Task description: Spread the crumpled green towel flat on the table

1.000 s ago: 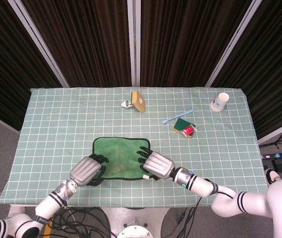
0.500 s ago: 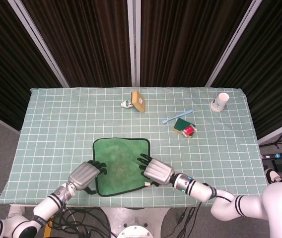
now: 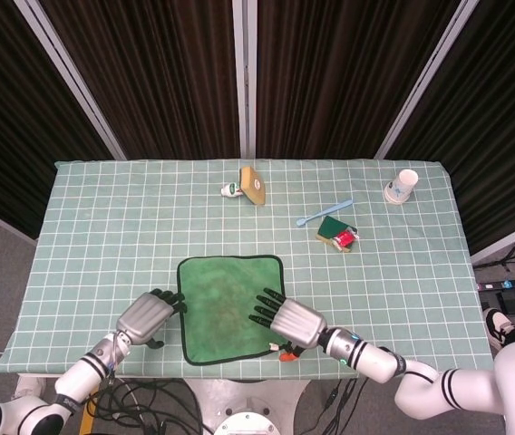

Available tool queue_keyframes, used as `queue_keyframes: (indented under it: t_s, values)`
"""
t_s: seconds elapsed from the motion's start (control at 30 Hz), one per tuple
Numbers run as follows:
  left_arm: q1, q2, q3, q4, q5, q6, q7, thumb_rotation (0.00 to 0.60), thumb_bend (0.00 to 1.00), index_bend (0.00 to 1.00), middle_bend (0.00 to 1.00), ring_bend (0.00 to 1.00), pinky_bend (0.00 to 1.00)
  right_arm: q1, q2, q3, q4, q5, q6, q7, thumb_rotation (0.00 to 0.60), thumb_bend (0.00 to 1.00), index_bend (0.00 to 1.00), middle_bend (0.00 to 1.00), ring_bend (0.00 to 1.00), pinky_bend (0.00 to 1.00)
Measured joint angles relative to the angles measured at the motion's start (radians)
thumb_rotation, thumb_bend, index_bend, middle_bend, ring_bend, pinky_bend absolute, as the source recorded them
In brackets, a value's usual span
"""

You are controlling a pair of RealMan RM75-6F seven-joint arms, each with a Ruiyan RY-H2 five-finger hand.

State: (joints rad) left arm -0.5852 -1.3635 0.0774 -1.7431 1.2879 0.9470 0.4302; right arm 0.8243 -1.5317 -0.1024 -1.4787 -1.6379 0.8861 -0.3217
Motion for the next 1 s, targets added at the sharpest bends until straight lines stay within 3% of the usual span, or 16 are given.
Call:
queue_keyframes:
  t_s: [0.2,0.27,0.33,0.37,0.43,0.67,0.9,1.0]
  values:
    - [0.016,-0.009,-0.043,0.067,0.012,0.056,-0.066,0.6,0.16,0.35,0.29,0.25,0.28,-0.02,0.073,0.032,-0.034,0.021,0.043,-0.017,0.241,0.01,0.0,0.0,0.0,0.0]
    - [0.022,-0.01,-0.061,0.084,0.009,0.075,-0.088,0.6,0.18,0.35,0.29,0.25,0.28,-0.027,0.086,0.047,-0.04,0.041,0.054,-0.013,0.251,0.16,0.01,0.0,0.0,0.0]
    - [0.027,-0.008,-0.08,0.098,0.001,0.089,-0.113,0.6,0.2,0.35,0.29,0.25,0.28,-0.03,0.1,0.067,-0.044,0.076,0.052,0.007,0.255,0.43,0.07,0.0,0.0,0.0]
    - [0.029,-0.006,-0.087,0.101,-0.003,0.092,-0.123,0.6,0.21,0.35,0.29,0.25,0.28,-0.03,0.107,0.077,-0.044,0.095,0.047,0.02,0.255,0.5,0.11,0.0,0.0,0.0]
    - [0.035,0.001,-0.1,0.106,-0.011,0.102,-0.145,0.6,0.21,0.35,0.29,0.25,0.28,-0.026,0.123,0.101,-0.043,0.14,0.023,0.06,0.252,0.54,0.16,0.01,0.0,0.0]
    - [0.059,0.021,-0.117,0.104,-0.022,0.129,-0.178,0.6,0.21,0.35,0.29,0.25,0.28,0.018,0.147,0.158,-0.008,0.23,-0.101,0.192,0.217,0.55,0.27,0.02,0.0,0.0]
    - [0.073,0.023,-0.11,0.092,-0.027,0.132,-0.178,0.6,0.21,0.35,0.29,0.25,0.28,0.091,0.049,0.193,0.145,0.33,-0.233,0.164,0.225,0.53,0.29,0.02,0.0,0.0]
    - [0.082,0.024,-0.11,0.091,-0.031,0.137,-0.186,0.6,0.21,0.35,0.29,0.25,0.28,0.12,-0.017,0.209,0.226,0.388,-0.276,0.143,0.227,0.26,0.3,0.02,0.0,0.0]
